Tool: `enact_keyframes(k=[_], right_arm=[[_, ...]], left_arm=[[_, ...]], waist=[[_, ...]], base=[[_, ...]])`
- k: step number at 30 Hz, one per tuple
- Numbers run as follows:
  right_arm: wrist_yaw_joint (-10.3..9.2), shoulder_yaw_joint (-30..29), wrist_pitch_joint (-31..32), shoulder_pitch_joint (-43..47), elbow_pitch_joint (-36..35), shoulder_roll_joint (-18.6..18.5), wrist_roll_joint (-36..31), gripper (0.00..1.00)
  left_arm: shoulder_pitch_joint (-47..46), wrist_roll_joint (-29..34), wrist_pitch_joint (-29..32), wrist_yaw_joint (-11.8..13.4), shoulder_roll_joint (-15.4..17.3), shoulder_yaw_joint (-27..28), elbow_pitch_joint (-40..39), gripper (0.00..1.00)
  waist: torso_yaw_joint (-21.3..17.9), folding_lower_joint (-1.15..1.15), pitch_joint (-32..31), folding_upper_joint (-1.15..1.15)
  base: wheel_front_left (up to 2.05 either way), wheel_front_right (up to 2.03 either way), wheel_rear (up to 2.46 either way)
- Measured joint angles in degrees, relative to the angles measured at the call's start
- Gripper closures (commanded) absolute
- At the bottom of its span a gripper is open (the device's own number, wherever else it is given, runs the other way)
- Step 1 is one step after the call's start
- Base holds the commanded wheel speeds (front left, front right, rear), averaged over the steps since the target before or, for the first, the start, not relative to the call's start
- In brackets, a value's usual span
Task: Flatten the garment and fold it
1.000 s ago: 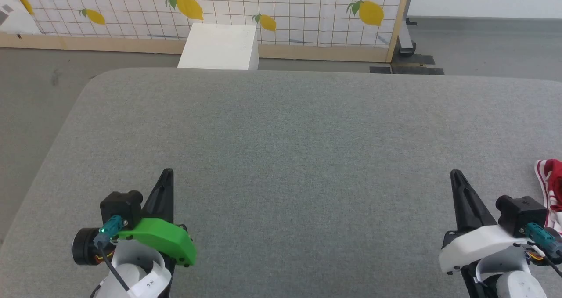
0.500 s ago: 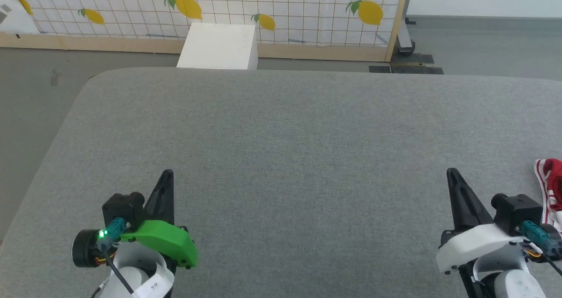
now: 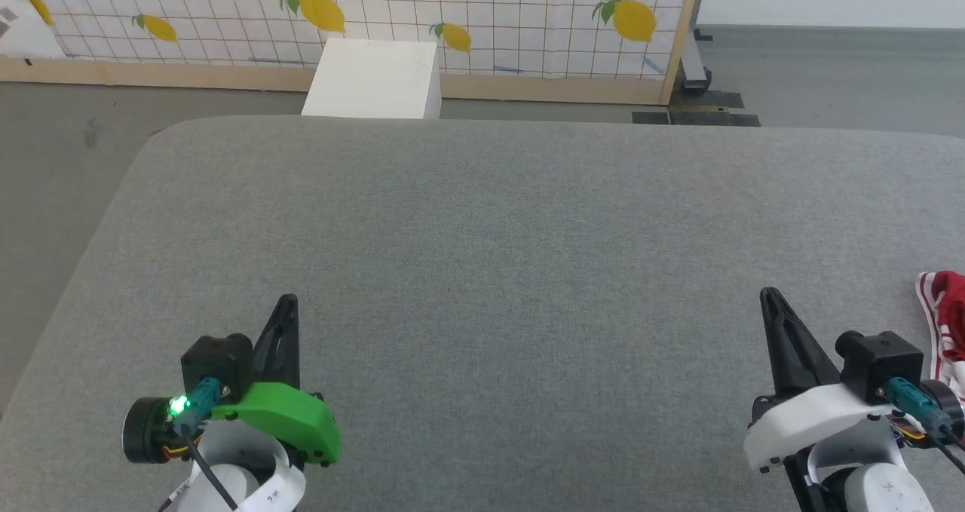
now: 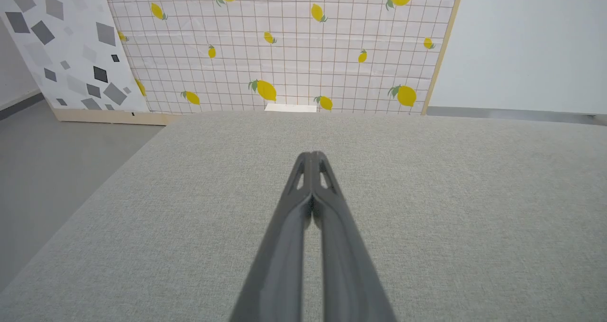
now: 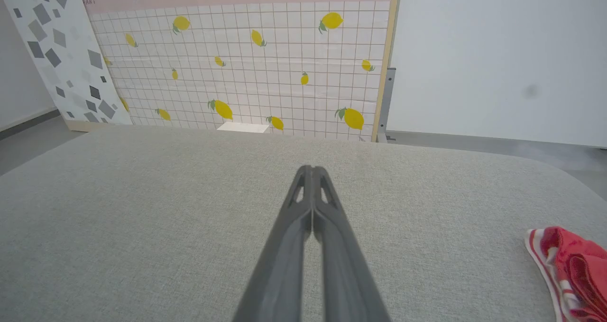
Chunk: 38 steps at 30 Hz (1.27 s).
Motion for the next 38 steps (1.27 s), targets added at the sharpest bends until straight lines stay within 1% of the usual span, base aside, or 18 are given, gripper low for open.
enact_keyframes(k=[38], right_arm=[[0.0,2.2,2.6,0.9,-3.6,0.0,-2.9,1.0]], left_arm=[[3.0,10.6,3.5,-1.9,-5.7,6.6,-4.3,1.0]], waist=[[-0.4,0.0,0.2,0.0]], base=[[0.0,0.0,0.0]])
